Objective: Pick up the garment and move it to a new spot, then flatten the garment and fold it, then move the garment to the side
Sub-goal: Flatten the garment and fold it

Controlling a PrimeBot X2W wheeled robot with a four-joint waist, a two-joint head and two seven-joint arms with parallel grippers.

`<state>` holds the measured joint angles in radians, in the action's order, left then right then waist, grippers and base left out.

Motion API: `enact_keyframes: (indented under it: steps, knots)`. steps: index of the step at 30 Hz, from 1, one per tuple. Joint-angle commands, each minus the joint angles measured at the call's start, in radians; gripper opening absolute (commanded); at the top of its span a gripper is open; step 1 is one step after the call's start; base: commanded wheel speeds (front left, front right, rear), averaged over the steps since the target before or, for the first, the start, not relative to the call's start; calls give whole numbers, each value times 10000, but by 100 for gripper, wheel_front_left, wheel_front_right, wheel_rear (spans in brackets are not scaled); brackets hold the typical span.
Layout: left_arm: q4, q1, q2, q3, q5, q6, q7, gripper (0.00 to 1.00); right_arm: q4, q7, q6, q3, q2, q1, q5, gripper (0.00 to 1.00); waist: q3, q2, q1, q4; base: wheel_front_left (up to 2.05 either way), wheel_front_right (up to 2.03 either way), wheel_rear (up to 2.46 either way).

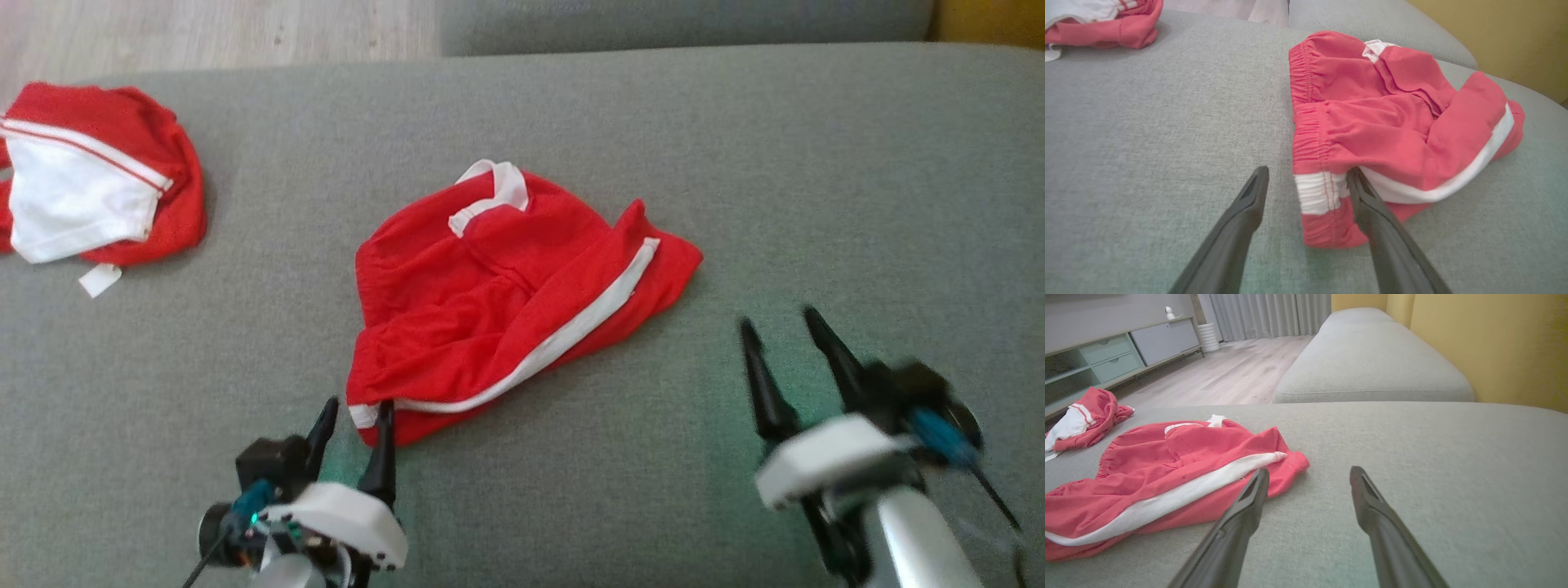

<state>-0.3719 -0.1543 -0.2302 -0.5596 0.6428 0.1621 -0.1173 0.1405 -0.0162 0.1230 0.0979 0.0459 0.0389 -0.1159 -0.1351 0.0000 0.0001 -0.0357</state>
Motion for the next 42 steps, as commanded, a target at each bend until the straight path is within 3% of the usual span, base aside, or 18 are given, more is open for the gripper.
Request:
enact_keyframes:
  steps: [1, 2, 4, 13, 20, 34, 36, 37, 39, 42]
  knots:
    - [208, -549, -23, 235, 33, -43, -133, 89, -284, 92, 77, 428, 43, 769, 208, 100, -149, 0, -1, -60, 0, 0, 0]
    - [177, -634, 6, 218, 27, -77, -152, 55, -185, 240, 77, 588, 43, 1004, 346, 100, -228, 0, -1, -86, 0, 0, 0]
    - [99, -802, 69, 173, 5, -145, -194, 1, 124, 572, 77, 908, 126, 1540, 566, 100, -379, 0, -1, -159, 0, 0, 0]
    - [-247, -1271, 372, 47, -109, -314, -670, 0, 2329, 1242, 77, 2077, 1540, 3908, 401, 100, -922, 0, -1, -718, 0, 0, 0]
    - [-456, -1356, 486, 3, -115, -370, -869, 0, 3538, 1251, 77, 3428, 2274, 4887, 521, 100, -1060, 0, -1, -918, 0, 0, 0]
    - [-486, -1442, 463, -32, -134, -357, -1027, 0, 5425, 497, 77, 4778, 1922, 6080, 706, 100, -1245, 0, -1, -977, 0, 0, 0]
    - [-477, -1440, 455, -41, -130, -346, -1032, 0, 5601, 409, 77, 4934, 1834, 6174, 590, 62, -1251, 0, -1, -984, 0, 0, 0]
    - [-471, -1439, 450, -45, -128, -339, -1034, 0, 5683, 376, 77, 5003, 1815, 6222, 537, 49, -1257, 0, -1, -986, 0, 0, 0]
    - [-461, -1440, 441, -59, -124, -332, -1030, 0, 5801, 256, 77, 5097, 1808, 6322, 465, 45, -1272, 0, -1, -996, 0, 0, 0]
    - [-438, -1435, 421, -61, -107, -318, -1036, 0, 5886, 67, 77, 5049, 1764, 6467, 420, 49, -1290, 0, -1, -987, 0, 0, 0]
